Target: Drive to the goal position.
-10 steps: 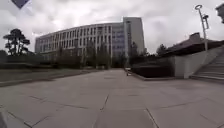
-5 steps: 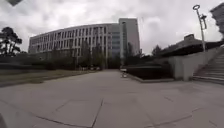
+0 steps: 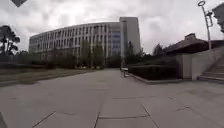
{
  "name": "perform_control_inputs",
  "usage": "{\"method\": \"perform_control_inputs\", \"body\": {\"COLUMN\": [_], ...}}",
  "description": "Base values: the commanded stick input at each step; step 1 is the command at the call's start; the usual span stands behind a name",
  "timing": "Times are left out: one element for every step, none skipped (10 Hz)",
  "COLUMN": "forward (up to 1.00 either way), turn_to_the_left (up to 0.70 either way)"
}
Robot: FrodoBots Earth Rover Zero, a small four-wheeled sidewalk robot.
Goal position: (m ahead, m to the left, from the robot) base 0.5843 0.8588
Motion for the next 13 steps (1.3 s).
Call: {"method": "perform_control_inputs", "body": {"forward": [1.0, 1.0, 1.0, 1.0, 1.0, 1.0, 1.0, 1.0, 1.0, 1.0, 1.0, 1.0, 1.0], "turn_to_the_left": [0.04, 0.04, 0.04, 0.04, 0.04, 0.04, 0.04, 0.04, 0.04, -0.26, -0.36, -0.11, 0.04]}}
